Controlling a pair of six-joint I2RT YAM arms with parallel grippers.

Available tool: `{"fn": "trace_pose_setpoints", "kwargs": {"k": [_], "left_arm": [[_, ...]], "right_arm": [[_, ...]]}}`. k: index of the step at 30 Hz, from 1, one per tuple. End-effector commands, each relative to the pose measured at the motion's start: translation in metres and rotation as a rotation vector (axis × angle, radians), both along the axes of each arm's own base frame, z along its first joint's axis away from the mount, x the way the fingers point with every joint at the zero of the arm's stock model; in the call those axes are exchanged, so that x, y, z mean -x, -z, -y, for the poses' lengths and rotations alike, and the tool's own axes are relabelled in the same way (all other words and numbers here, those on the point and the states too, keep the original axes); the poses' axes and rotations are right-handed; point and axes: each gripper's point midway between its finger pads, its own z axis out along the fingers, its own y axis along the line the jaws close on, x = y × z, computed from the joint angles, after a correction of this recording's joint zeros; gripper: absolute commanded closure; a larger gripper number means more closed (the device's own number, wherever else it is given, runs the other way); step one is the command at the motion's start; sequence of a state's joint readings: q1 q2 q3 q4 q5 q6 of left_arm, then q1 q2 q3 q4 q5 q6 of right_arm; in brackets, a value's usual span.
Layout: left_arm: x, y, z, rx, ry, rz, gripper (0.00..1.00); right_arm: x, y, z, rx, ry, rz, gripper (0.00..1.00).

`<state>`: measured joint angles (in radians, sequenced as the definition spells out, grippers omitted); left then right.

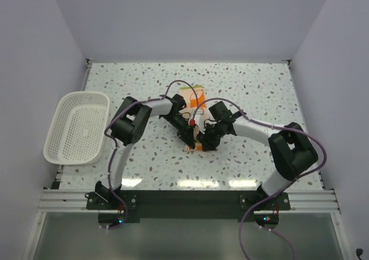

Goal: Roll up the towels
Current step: Roll the towel

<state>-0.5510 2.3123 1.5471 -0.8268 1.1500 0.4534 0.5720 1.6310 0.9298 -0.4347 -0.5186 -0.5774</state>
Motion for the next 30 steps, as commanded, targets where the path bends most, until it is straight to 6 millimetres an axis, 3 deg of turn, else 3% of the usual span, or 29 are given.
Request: {"fn": "trace_pose_setpoints", "kwargs": {"k": [1, 5, 8, 11, 16, 18, 23, 26, 29, 30], "left_arm": [[-0.004, 0.048, -0.023, -0.175, -0.006, 0.03, 0.71], [-0.006, 0.039, -0.025, -0.155, -0.029, 0.03, 0.61], [-0.012, 0.022, -0.031, -0.114, -0.084, 0.032, 0.51], [-0.021, 0.001, -0.043, -0.061, -0.156, 0.048, 0.41], [-0.041, -0.038, -0.067, 0.0, -0.298, 0.129, 0.37], [-0.049, -0.044, -0.078, 0.011, -0.352, 0.171, 0.37], [-0.038, -0.052, -0.1, -0.026, -0.423, 0.251, 0.36], [-0.045, -0.061, -0.109, -0.052, -0.465, 0.451, 0.36], [-0.043, -0.064, -0.103, -0.114, -0.384, 0.743, 0.36], [-0.037, -0.075, -0.085, -0.088, -0.337, 0.864, 0.37]], "right_arm": [[-0.006, -0.015, -0.013, -0.036, -0.061, 0.022, 0.59], [0.007, -0.007, -0.008, 0.001, -0.068, -0.097, 0.85], [0.012, -0.01, -0.009, -0.023, -0.059, -0.154, 0.93], [0.015, -0.01, -0.011, -0.024, -0.061, -0.224, 0.96], [0.011, -0.013, -0.014, -0.047, -0.014, -0.378, 0.98], [0.009, -0.008, -0.014, -0.049, 0.004, -0.454, 0.99], [0.002, -0.012, -0.02, -0.057, 0.046, -0.566, 1.0], [0.003, -0.01, -0.025, -0.054, 0.073, -0.661, 1.0], [0.004, -0.005, -0.027, -0.022, 0.097, -0.765, 1.0], [0.009, -0.006, -0.026, -0.004, 0.106, -0.812, 1.0]]}}
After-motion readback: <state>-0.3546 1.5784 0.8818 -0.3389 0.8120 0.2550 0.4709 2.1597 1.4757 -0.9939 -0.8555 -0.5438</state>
